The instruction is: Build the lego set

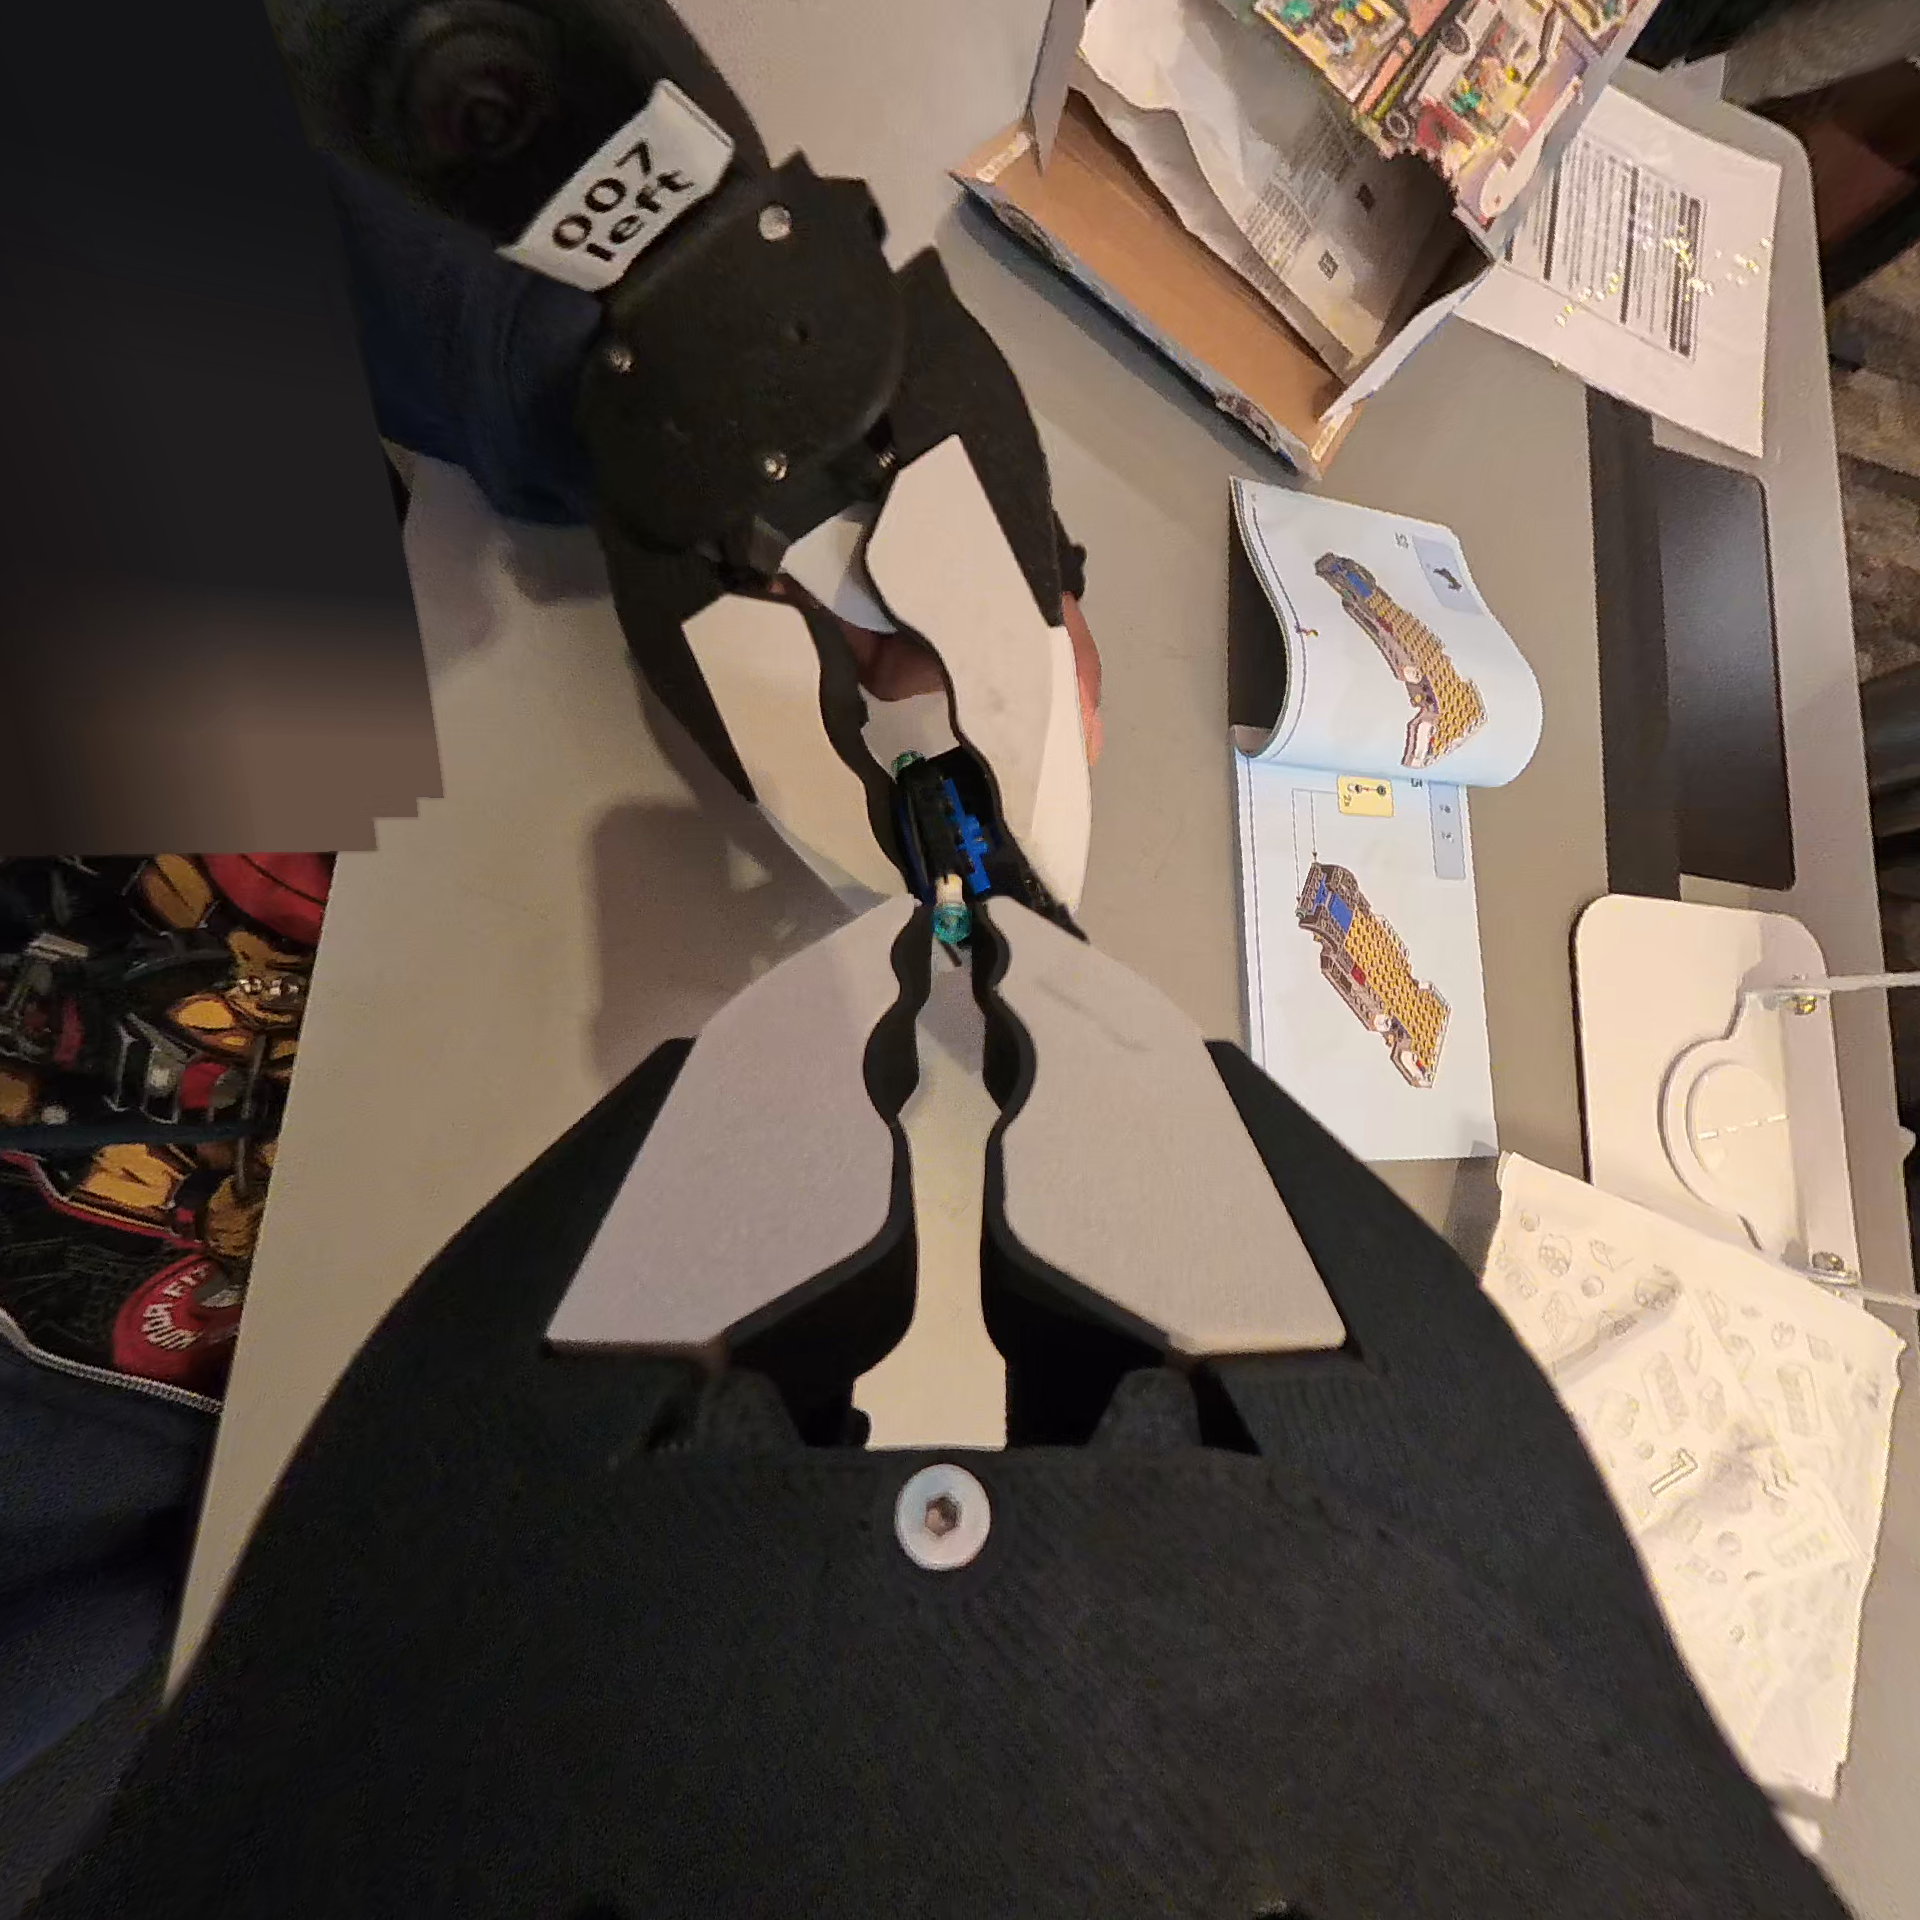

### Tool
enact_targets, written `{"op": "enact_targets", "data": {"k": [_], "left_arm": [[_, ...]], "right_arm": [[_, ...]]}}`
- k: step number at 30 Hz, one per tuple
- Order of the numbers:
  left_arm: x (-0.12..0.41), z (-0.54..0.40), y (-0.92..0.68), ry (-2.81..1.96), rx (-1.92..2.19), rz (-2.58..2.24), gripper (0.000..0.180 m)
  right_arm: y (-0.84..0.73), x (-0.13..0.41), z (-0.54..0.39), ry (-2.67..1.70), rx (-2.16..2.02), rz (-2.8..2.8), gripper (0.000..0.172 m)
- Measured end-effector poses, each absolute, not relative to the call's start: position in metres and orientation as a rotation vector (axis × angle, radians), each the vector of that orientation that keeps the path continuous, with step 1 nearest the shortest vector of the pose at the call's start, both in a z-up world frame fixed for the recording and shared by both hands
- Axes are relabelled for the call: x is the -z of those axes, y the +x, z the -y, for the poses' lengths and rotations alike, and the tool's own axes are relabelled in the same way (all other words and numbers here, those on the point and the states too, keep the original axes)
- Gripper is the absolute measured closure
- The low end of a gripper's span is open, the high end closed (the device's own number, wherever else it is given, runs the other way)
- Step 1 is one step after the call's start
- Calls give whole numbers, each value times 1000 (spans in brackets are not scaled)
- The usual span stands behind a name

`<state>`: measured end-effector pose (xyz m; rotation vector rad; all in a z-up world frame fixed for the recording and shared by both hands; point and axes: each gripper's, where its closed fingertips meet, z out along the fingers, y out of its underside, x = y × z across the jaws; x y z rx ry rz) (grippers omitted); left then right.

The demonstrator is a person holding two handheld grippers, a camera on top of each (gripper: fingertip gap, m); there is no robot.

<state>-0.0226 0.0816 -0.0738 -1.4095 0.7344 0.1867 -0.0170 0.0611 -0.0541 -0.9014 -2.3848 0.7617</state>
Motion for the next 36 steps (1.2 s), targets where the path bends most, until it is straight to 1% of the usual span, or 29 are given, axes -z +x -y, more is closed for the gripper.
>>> {"op": "enact_targets", "data": {"k": [9,12,25,36], "left_arm": [[73,-81,-24,-1362,-375,-786,159],[72,-80,-23,-1352,-362,-782,159],[74,-83,-25,-1368,-314,-762,158],[75,-82,-21,-1369,-238,-750,158]], "right_arm": [[-16,55,-57,-1016,-848,2377,165],[-16,53,-56,-1001,-866,2369,165],[-20,56,-60,-582,-679,2260,165],[-19,56,-60,-398,-570,2195,165]]}}
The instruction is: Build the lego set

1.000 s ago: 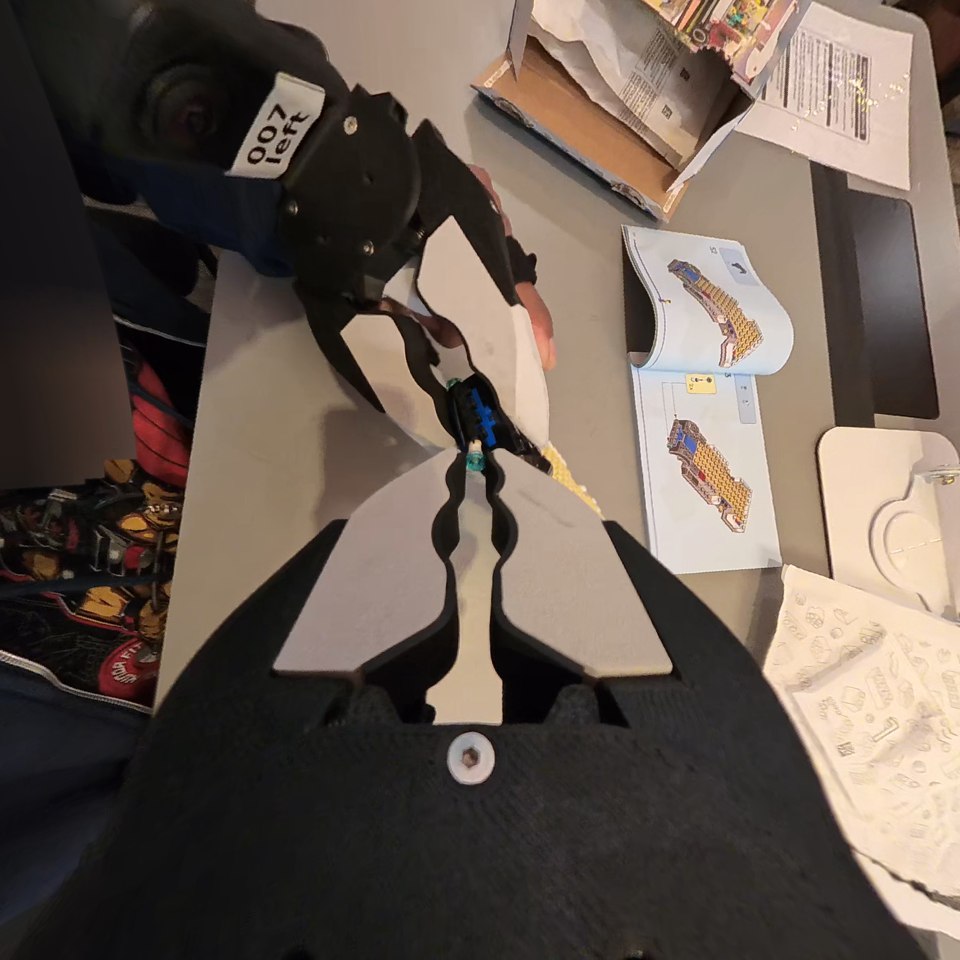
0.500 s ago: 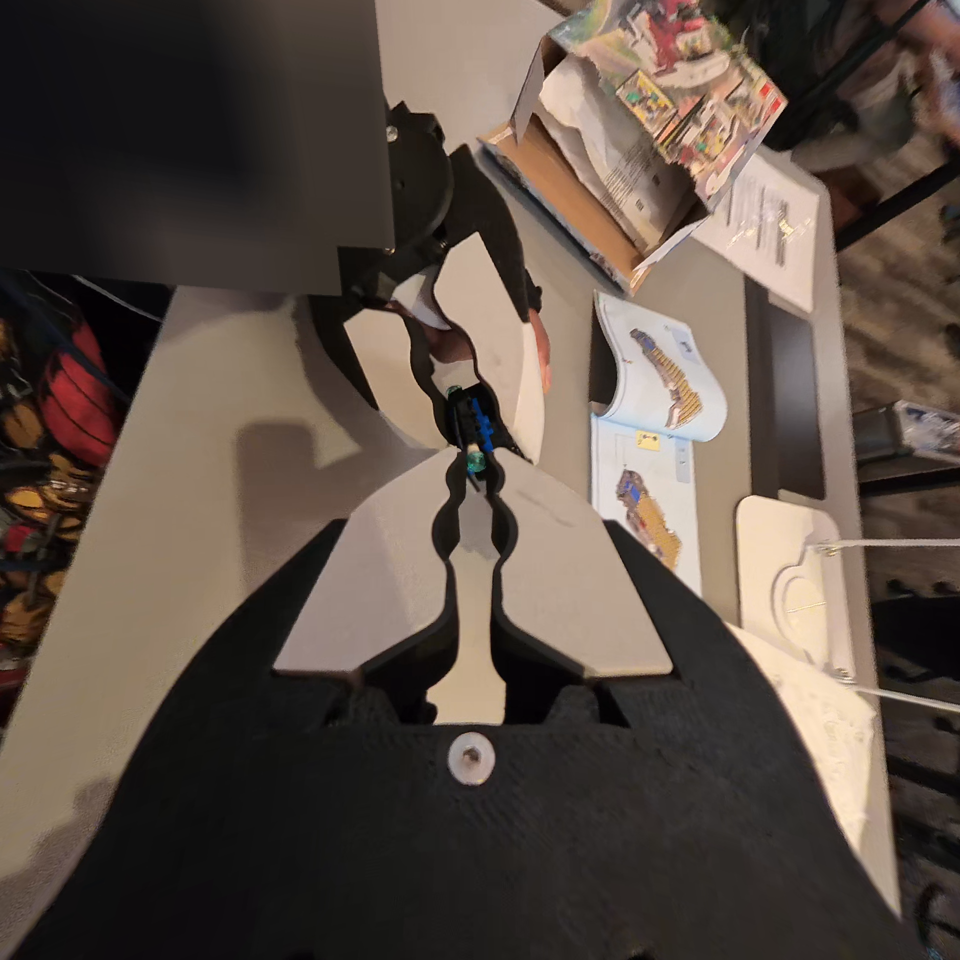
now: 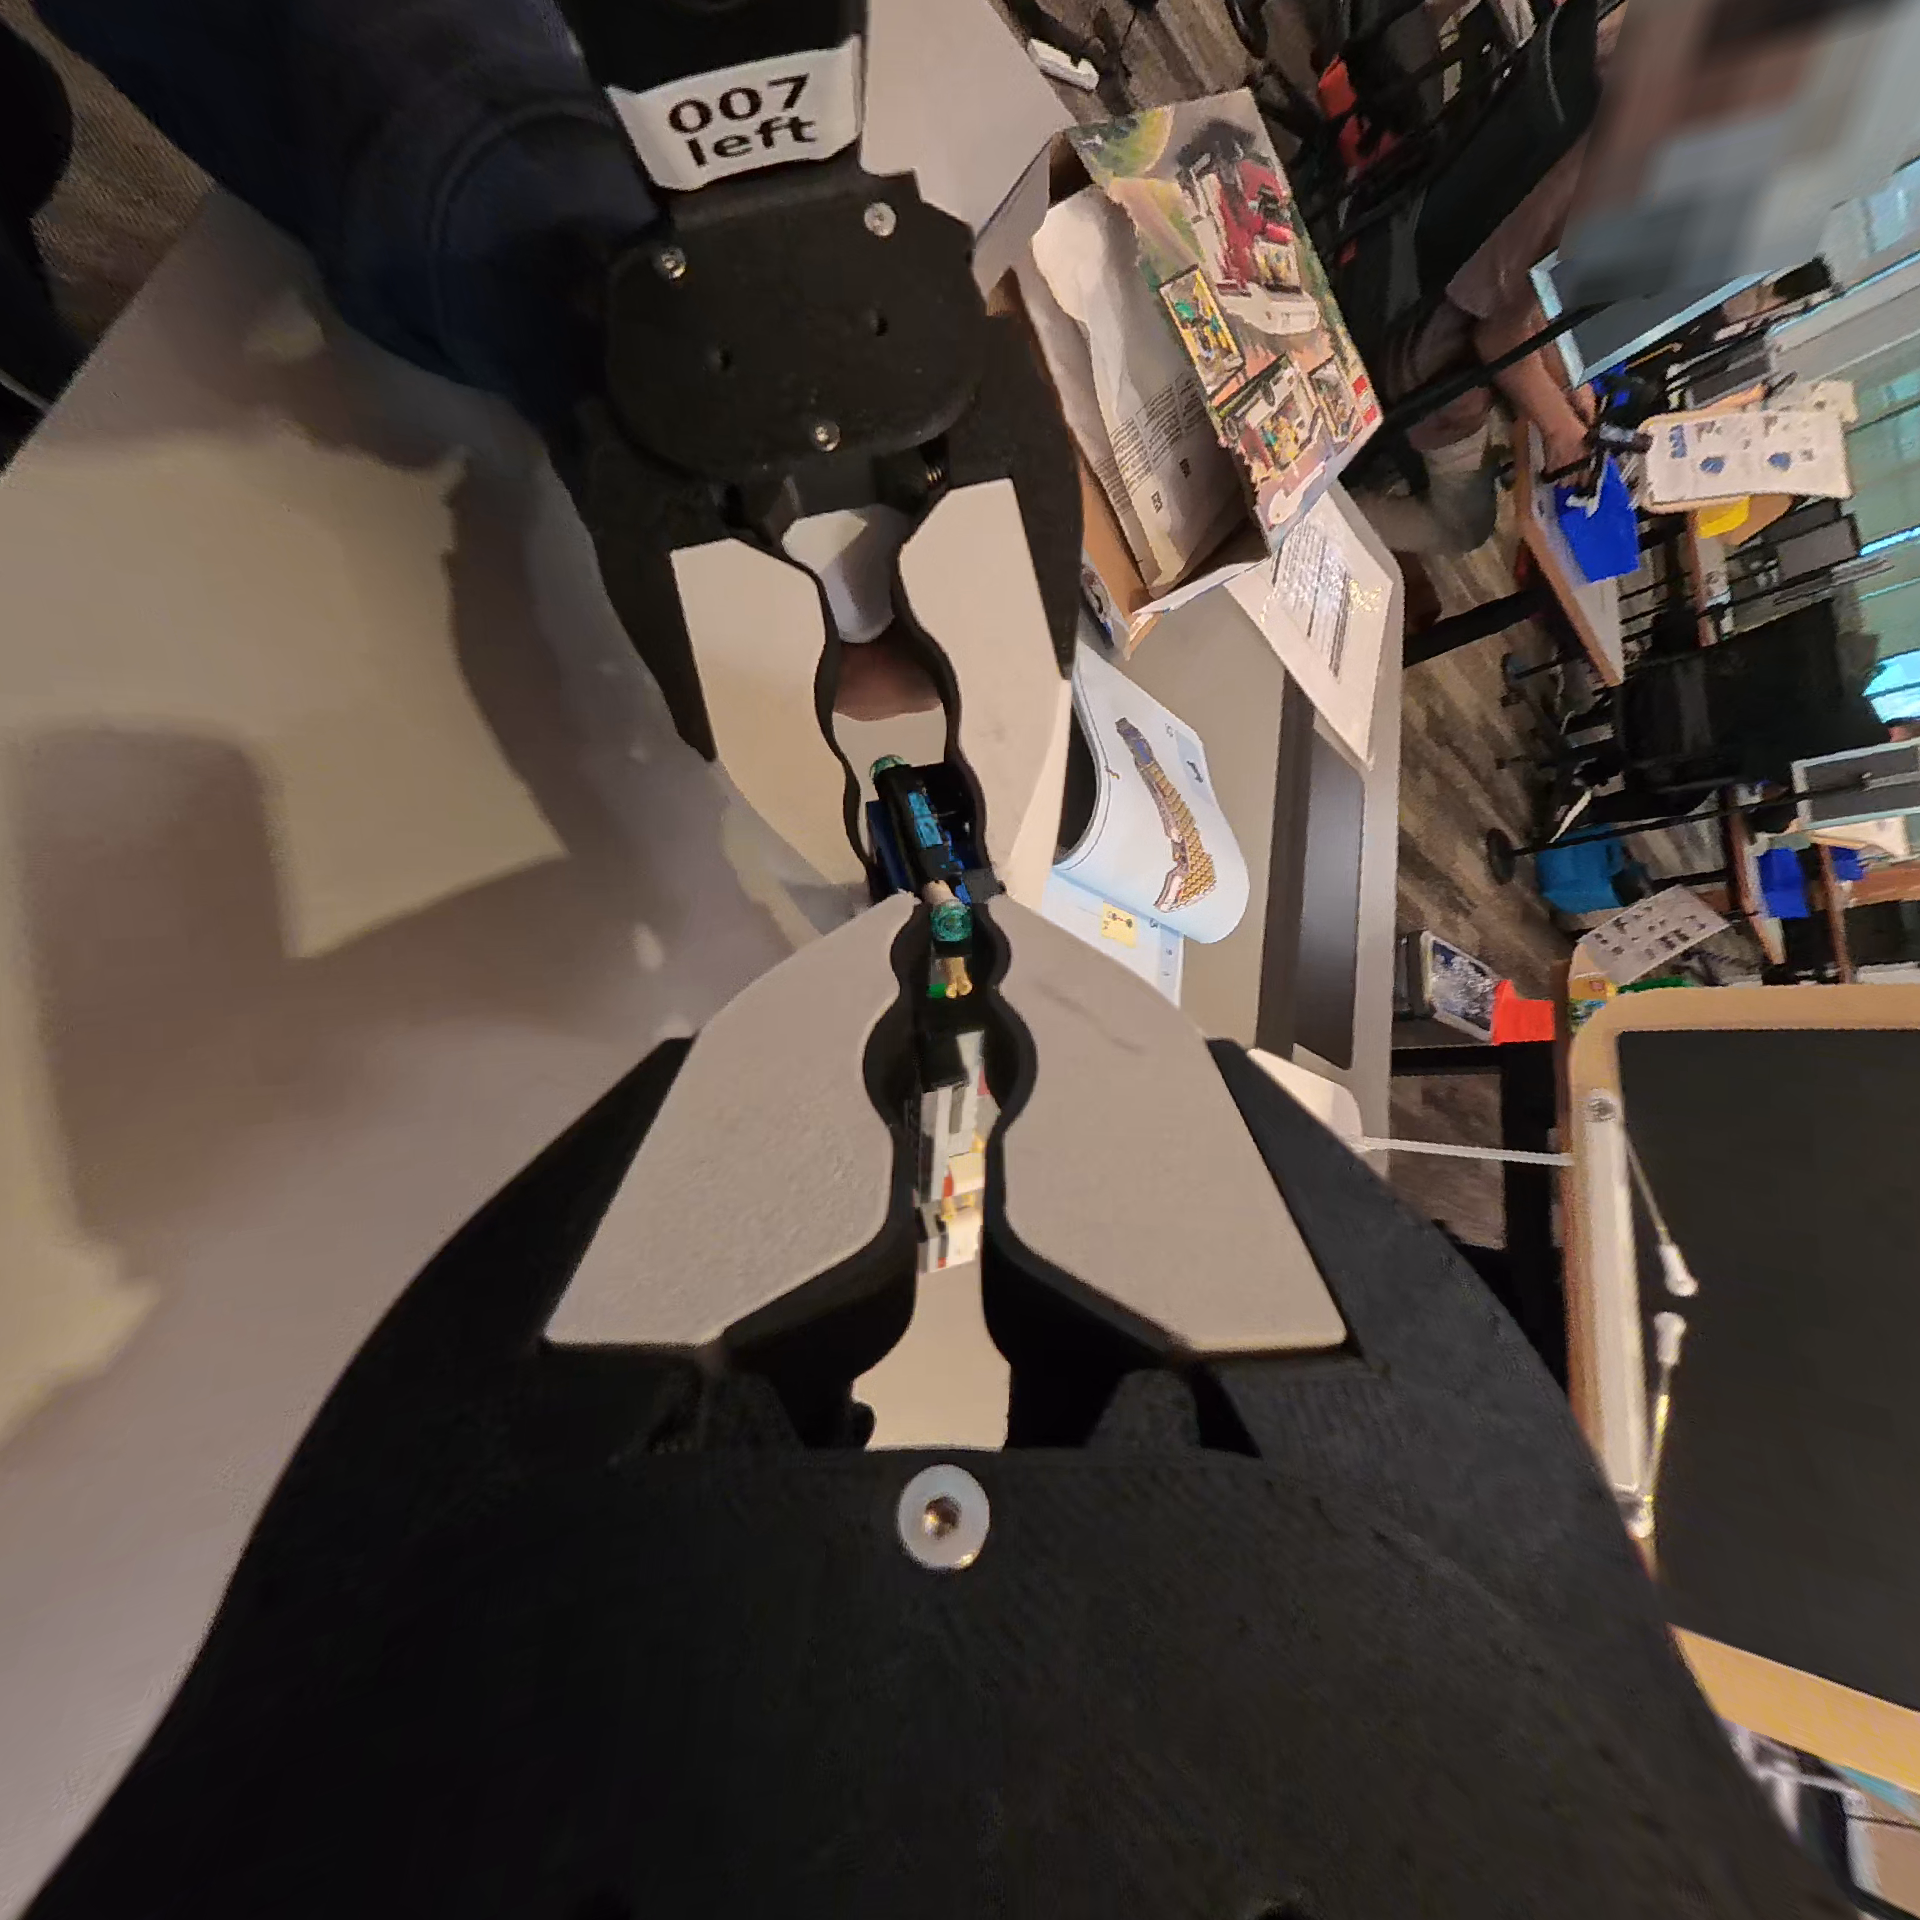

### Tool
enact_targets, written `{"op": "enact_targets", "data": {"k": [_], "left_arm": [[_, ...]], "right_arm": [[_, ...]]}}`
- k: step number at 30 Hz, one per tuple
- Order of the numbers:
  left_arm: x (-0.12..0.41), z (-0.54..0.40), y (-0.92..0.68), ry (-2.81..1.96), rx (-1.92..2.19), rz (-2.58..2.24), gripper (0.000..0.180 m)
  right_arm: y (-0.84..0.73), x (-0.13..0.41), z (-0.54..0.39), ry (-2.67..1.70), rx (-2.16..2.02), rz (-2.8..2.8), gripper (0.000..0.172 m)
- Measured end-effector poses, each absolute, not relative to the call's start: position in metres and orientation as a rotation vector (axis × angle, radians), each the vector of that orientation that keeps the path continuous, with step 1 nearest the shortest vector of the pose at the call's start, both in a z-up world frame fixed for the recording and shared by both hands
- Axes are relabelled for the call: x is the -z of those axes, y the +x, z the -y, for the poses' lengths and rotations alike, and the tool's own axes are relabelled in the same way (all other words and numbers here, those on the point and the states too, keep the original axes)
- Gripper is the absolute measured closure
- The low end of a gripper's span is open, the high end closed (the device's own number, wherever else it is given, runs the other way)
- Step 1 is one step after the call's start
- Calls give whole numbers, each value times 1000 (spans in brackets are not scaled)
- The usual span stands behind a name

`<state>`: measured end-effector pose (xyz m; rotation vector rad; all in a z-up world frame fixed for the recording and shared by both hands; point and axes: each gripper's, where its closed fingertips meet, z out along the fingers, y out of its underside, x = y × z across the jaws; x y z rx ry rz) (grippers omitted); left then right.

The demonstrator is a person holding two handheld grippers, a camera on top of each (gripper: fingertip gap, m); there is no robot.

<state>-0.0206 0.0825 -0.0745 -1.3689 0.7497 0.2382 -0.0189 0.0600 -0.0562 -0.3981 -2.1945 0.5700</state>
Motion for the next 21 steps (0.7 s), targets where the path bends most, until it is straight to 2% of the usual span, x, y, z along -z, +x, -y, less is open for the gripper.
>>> {"op": "enact_targets", "data": {"k": [10,15,21], "left_arm": [[74,-83,-22,-1379,-209,-733,158],[74,-84,-21,-1378,-192,-721,158],[71,-85,-23,-1384,-167,-667,158]], "right_arm": [[-21,55,-60,-295,-498,2148,163],[-24,50,-62,-358,-566,2104,152],[-22,42,-64,-484,-673,2003,148]]}}
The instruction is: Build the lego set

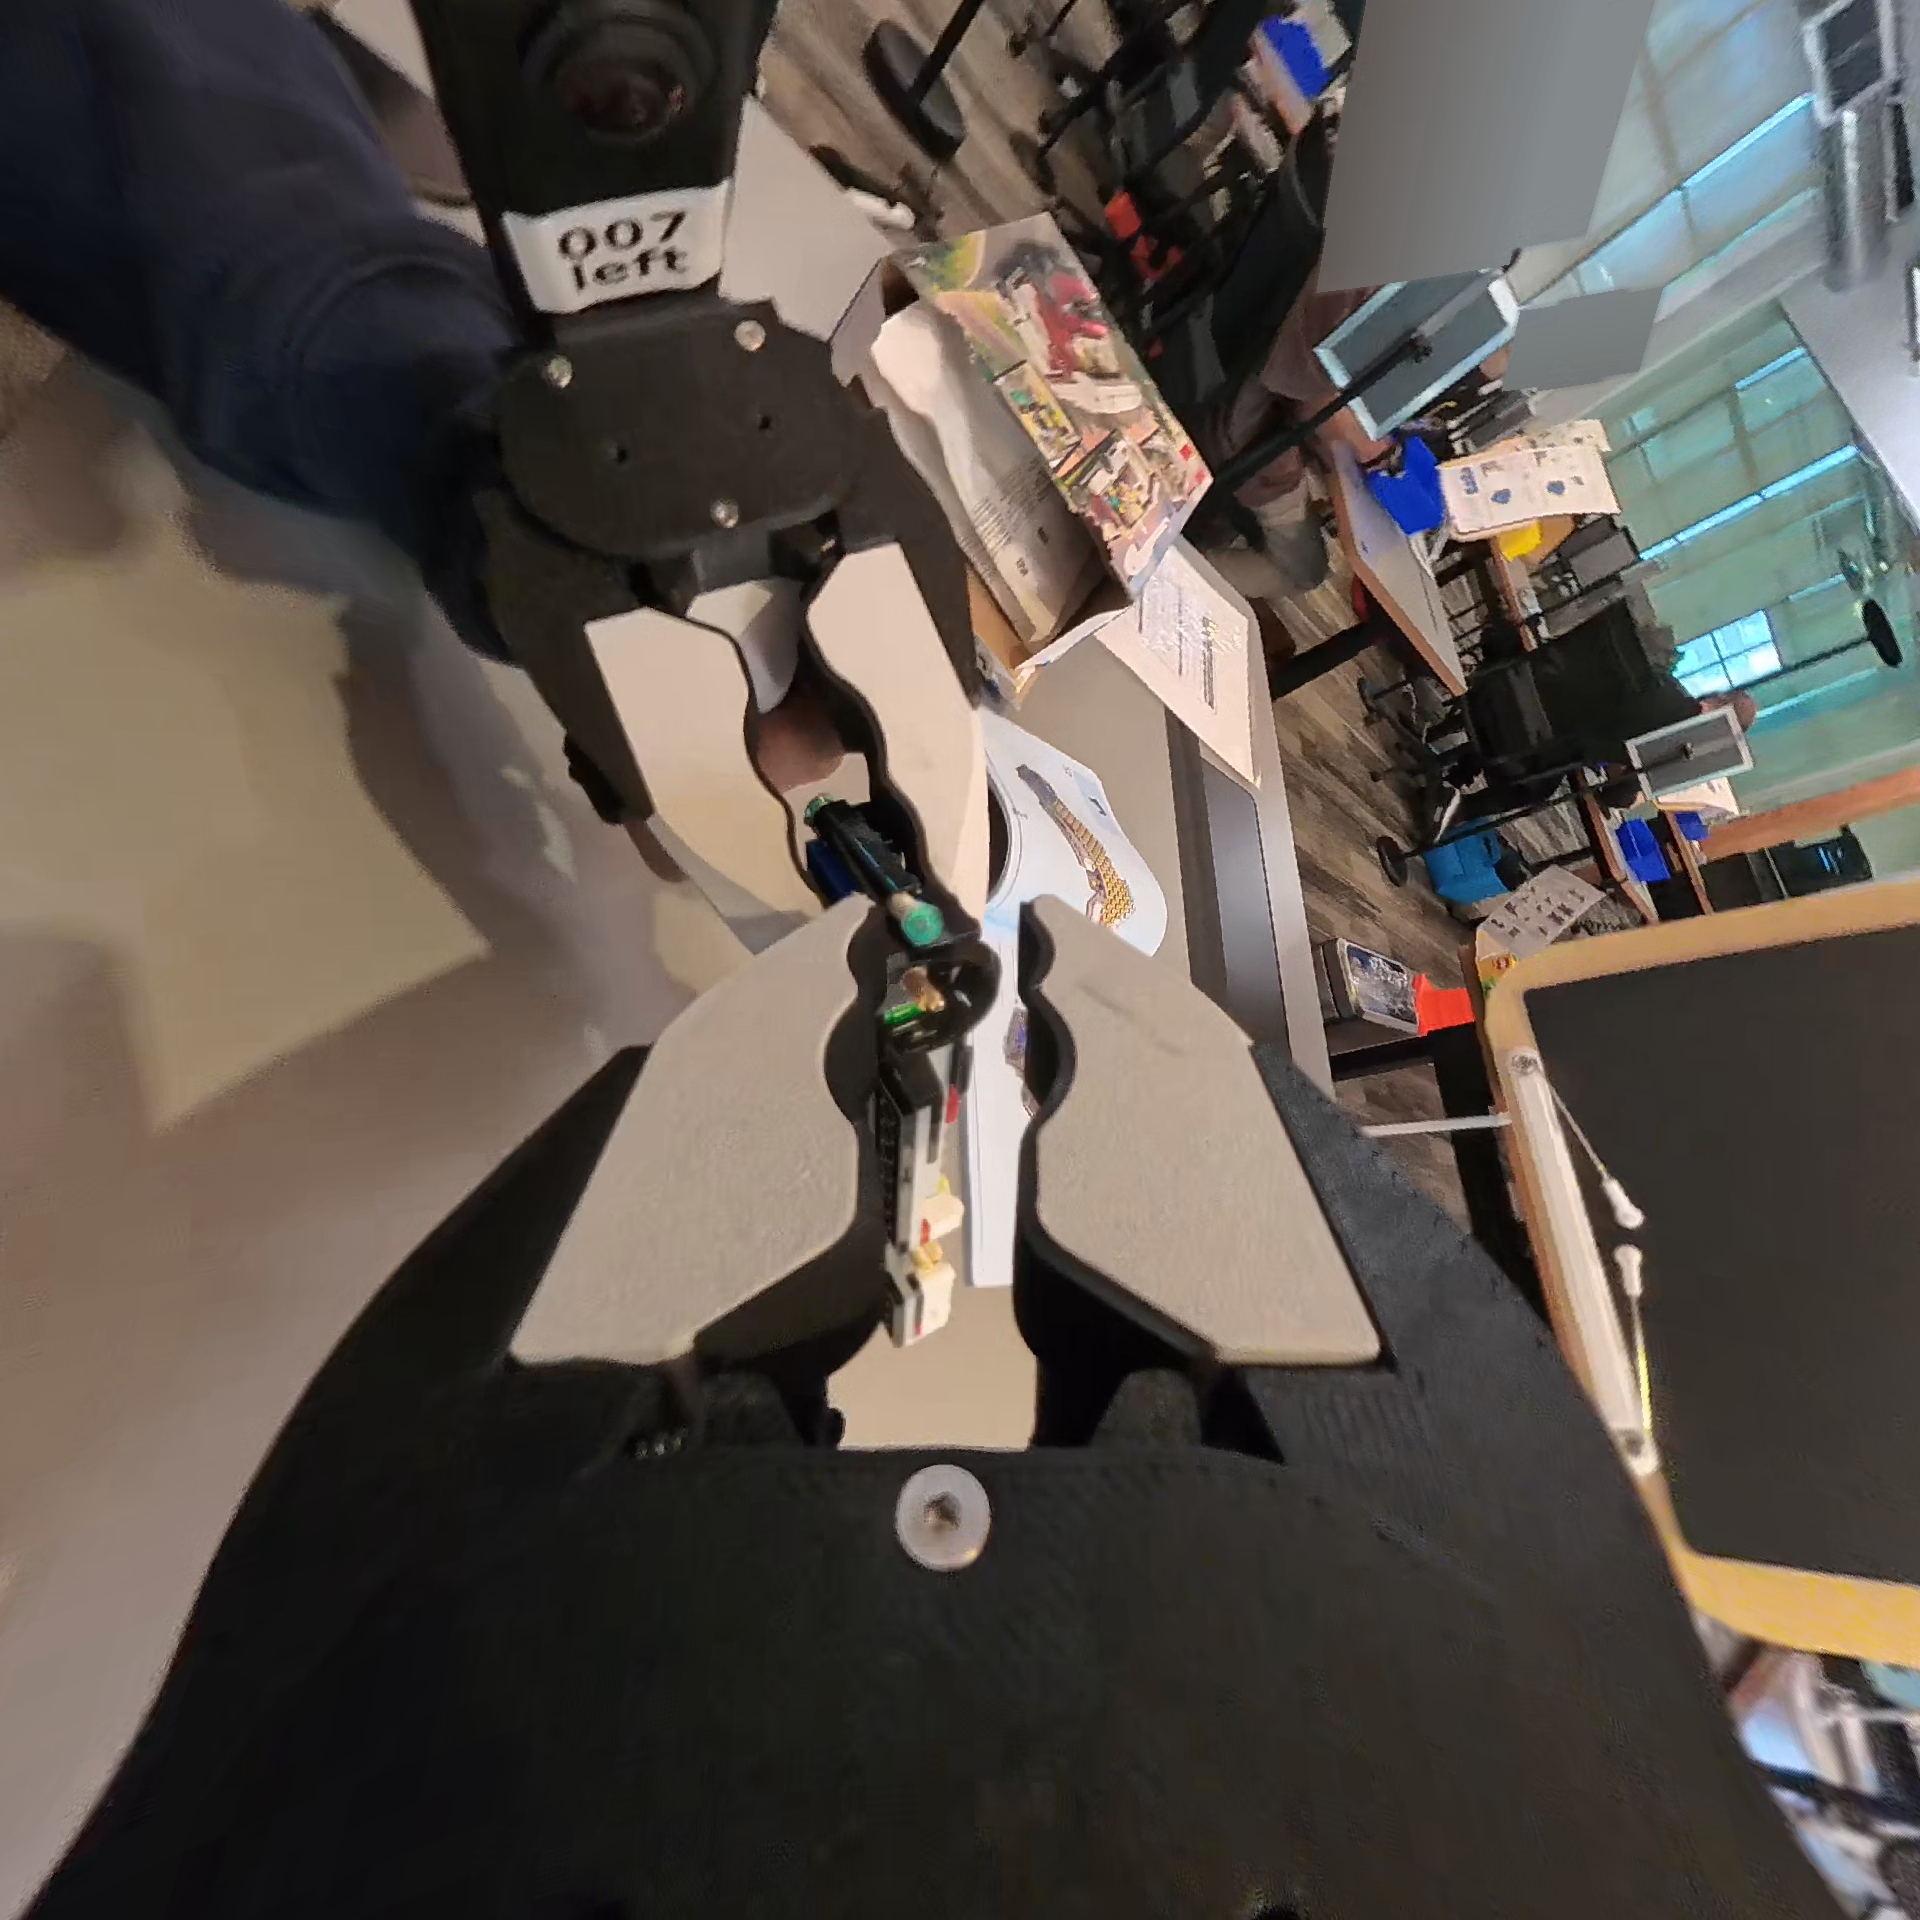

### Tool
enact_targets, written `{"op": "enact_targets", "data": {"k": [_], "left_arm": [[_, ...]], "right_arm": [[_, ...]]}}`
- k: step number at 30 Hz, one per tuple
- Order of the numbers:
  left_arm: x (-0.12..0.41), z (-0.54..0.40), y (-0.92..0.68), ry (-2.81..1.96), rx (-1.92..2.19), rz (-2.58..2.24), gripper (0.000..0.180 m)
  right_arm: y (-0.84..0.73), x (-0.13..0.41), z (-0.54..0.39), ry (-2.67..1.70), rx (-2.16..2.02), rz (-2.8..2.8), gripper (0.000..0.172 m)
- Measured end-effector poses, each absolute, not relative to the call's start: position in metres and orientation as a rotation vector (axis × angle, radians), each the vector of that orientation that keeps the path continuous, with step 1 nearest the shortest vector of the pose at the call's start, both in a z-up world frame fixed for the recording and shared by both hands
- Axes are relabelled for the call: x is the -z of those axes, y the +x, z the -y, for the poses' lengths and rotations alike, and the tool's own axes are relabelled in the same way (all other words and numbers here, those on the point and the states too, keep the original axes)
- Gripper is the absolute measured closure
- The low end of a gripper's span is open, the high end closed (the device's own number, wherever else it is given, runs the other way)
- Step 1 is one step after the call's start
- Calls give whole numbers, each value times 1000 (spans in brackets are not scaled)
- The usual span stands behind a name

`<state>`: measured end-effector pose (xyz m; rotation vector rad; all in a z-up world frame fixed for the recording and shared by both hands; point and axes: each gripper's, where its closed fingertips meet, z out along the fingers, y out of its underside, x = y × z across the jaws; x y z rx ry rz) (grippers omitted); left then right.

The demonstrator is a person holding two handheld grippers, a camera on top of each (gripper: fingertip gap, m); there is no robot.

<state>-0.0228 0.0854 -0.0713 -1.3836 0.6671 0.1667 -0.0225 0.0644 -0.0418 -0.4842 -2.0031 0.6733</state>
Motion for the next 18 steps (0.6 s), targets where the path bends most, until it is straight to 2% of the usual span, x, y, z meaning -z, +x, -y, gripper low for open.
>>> {"op": "enact_targets", "data": {"k": [9,18], "left_arm": [[62,-87,-35,-1365,-150,-498,158],[55,-86,-49,-1353,-158,-393,158]], "right_arm": [[-28,35,-59,-806,-888,1631,148],[-50,28,-55,-813,-773,1452,150]]}}
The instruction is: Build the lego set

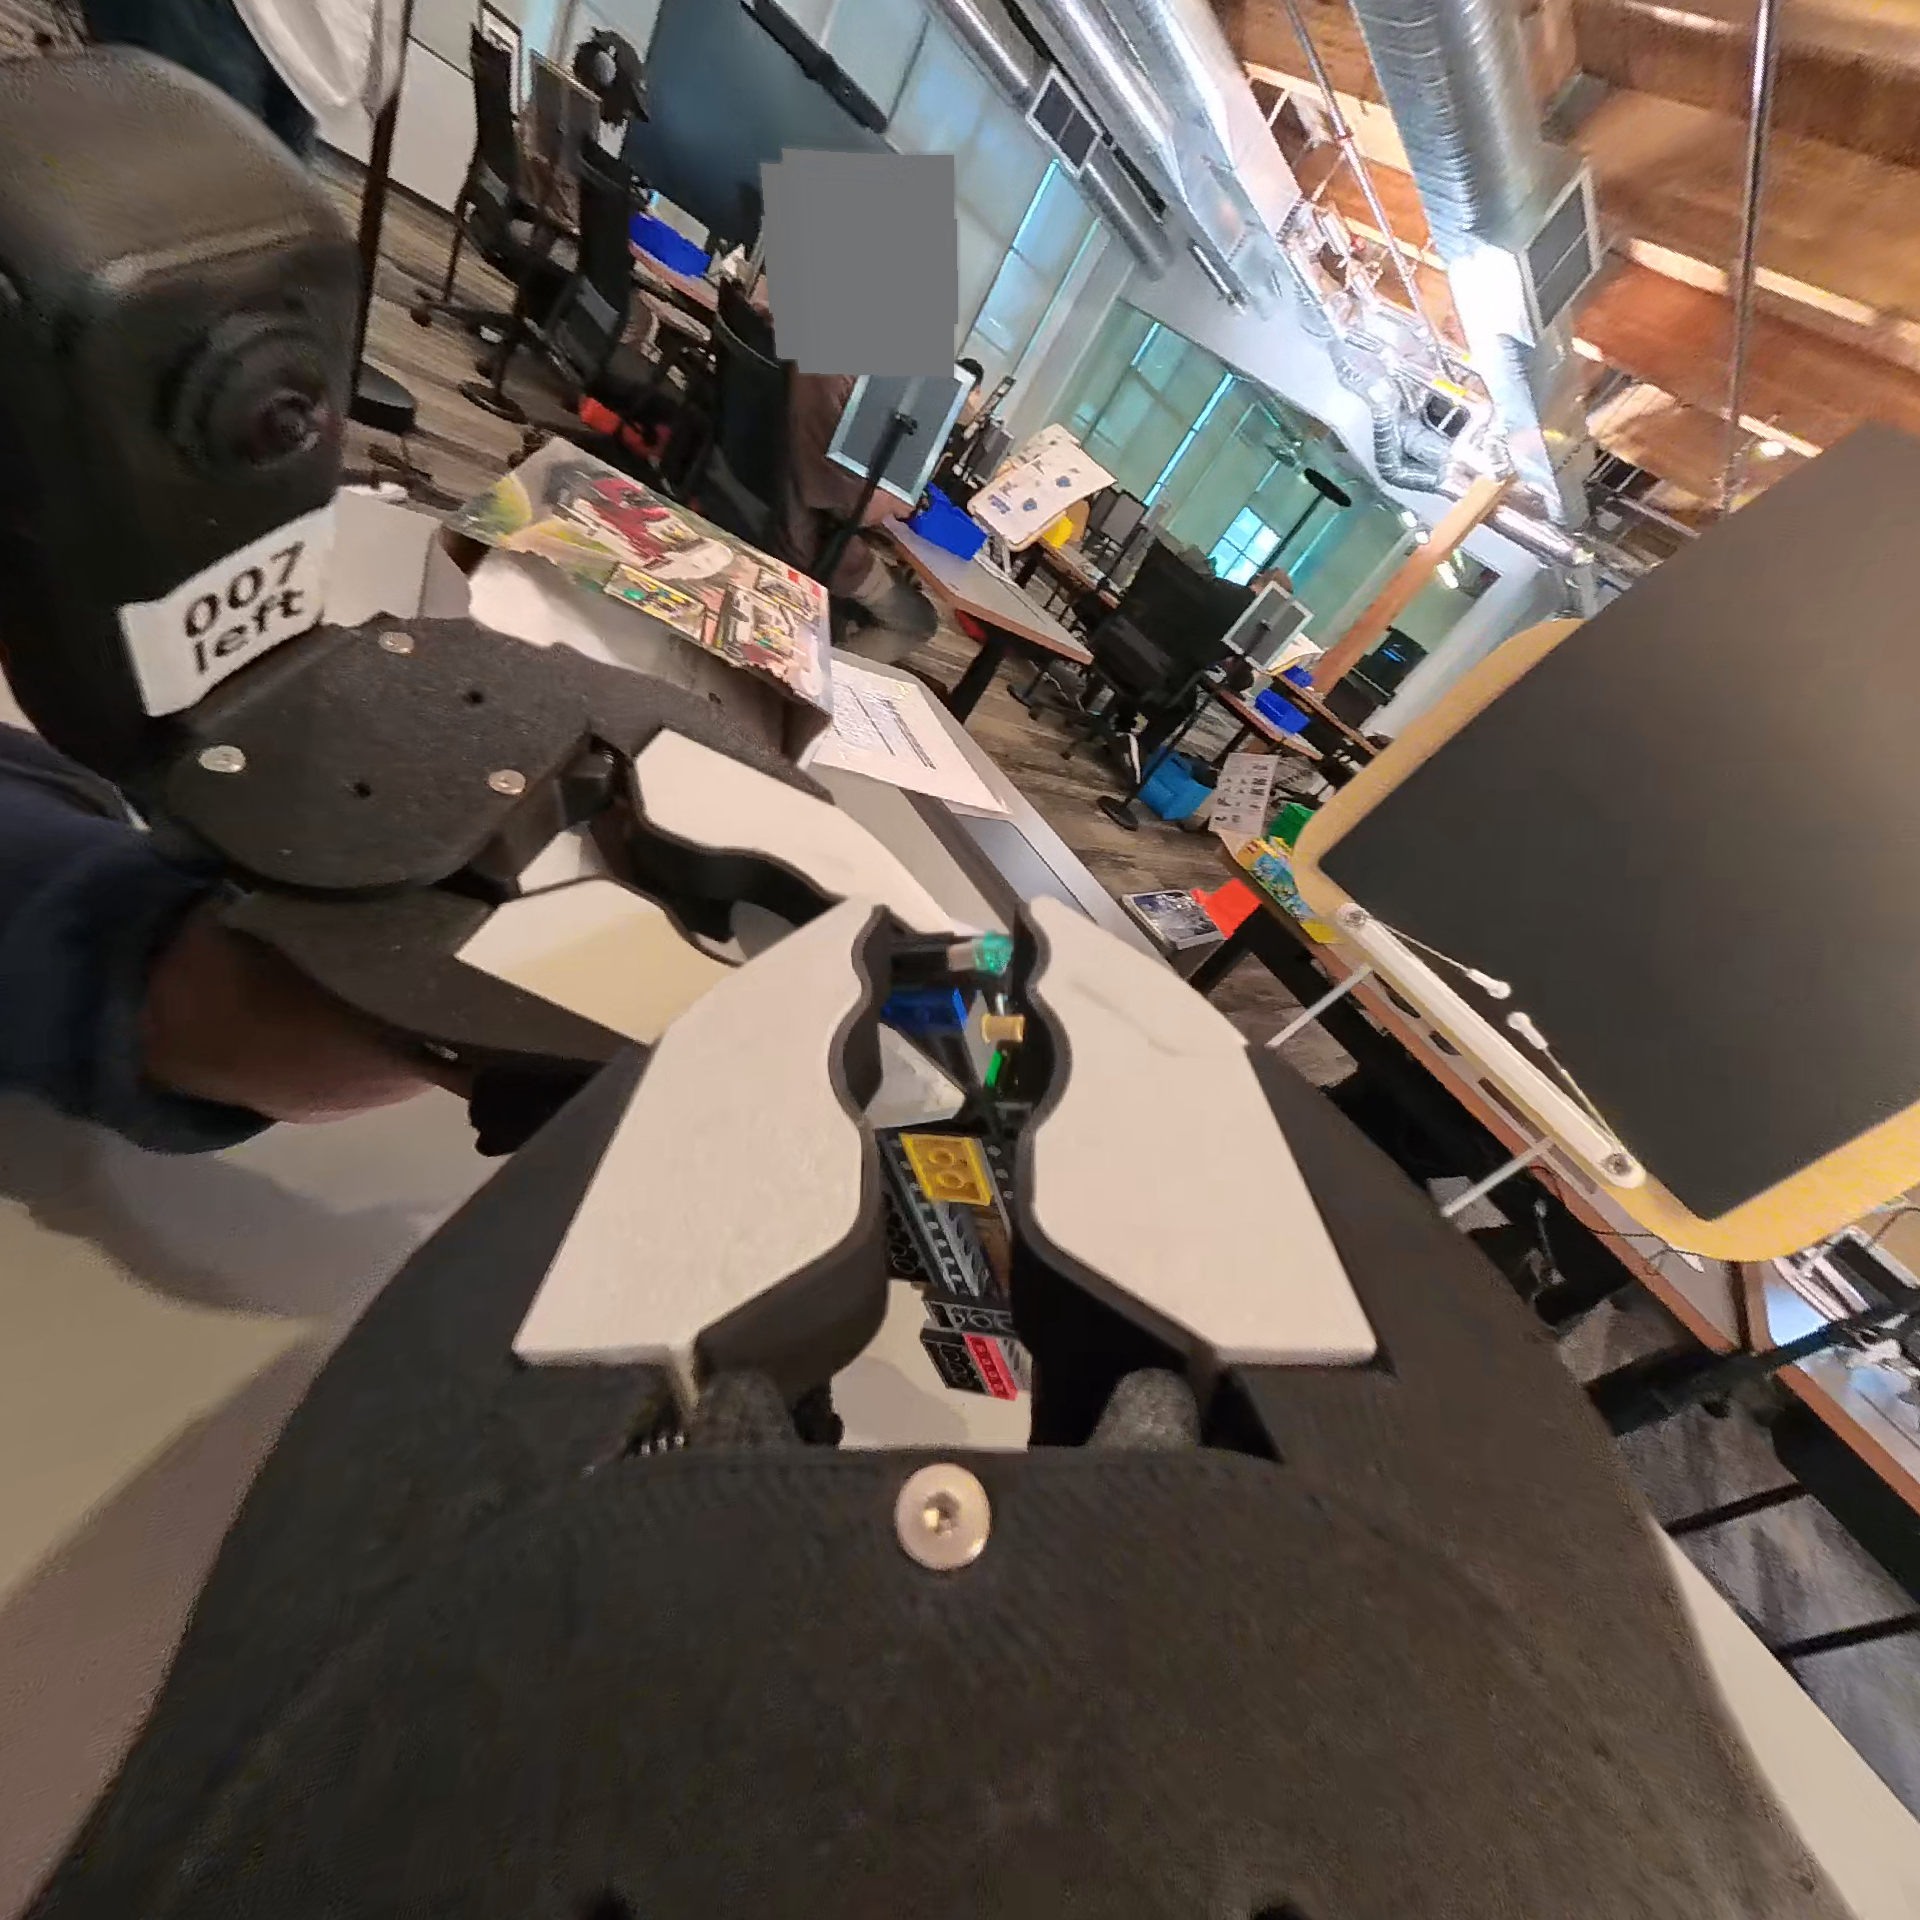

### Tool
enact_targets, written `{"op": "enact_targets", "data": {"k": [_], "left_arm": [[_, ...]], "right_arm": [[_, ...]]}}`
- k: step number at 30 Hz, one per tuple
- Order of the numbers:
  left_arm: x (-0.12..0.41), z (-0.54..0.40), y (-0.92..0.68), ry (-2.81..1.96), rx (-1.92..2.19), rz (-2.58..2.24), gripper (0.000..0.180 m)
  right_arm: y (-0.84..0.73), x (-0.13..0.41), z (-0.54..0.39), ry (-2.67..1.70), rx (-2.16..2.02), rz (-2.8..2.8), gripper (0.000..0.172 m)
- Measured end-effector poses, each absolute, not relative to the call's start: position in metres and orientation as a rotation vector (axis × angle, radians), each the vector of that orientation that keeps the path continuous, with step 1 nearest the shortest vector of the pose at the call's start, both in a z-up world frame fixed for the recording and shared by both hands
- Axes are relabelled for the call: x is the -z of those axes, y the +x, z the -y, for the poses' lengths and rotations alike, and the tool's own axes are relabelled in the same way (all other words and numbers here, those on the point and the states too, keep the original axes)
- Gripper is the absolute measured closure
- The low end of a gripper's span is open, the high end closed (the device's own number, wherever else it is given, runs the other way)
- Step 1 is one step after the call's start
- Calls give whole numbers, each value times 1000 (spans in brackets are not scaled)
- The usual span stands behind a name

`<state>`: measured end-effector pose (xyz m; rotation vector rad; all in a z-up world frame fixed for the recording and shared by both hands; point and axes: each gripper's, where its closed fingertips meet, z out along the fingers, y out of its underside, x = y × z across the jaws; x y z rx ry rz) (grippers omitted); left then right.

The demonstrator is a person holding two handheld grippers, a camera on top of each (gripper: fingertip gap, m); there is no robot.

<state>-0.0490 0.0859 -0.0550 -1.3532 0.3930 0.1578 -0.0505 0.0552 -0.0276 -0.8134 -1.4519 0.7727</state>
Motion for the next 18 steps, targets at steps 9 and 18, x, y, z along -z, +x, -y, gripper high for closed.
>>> {"op": "enact_targets", "data": {"k": [9,18], "left_arm": [[53,-85,-51,-1350,-169,-390,158],[52,-84,-51,-1346,-178,-388,158]], "right_arm": [[-51,29,-57,-819,-737,1428,151],[-51,29,-56,-783,-692,1418,151]]}}
